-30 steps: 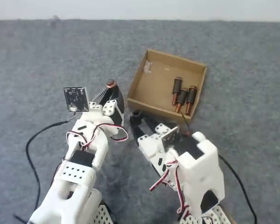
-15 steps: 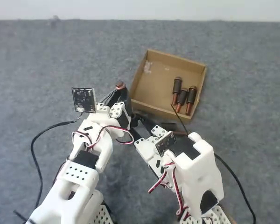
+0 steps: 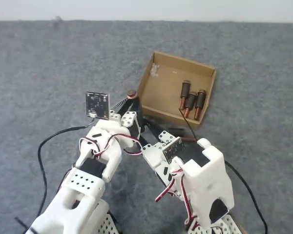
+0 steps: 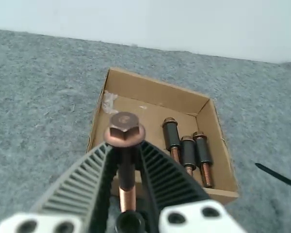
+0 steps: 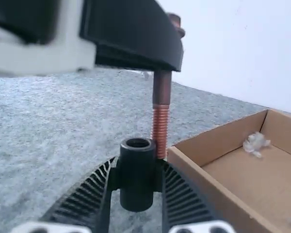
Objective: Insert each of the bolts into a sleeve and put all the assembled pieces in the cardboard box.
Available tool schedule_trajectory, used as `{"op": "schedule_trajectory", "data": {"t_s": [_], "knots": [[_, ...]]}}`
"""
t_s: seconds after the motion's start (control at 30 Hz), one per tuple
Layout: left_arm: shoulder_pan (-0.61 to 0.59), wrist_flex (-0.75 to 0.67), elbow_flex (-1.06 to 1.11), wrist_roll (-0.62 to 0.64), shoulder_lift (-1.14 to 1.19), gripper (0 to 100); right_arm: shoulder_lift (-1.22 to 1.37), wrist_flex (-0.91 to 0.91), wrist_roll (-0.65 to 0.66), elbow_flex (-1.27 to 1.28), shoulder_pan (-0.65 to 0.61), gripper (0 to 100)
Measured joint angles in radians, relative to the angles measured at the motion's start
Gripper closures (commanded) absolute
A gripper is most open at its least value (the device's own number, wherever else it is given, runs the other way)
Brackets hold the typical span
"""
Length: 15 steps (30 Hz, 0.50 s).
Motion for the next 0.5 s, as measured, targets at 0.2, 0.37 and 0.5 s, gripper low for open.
{"op": "schedule_trajectory", "data": {"t_s": [0.2,0.37,0.5], "knots": [[0.002,0.003,0.000,0.000,-0.002,99,0.000,0.000,0.000,0.000,0.000,99.3],[0.003,0.083,-0.002,-0.011,-0.112,99,0.000,0.017,0.000,0.000,0.000,99.3],[0.038,0.187,0.000,-0.012,-0.239,99,0.000,0.017,0.000,0.000,0.006,99.3]]}}
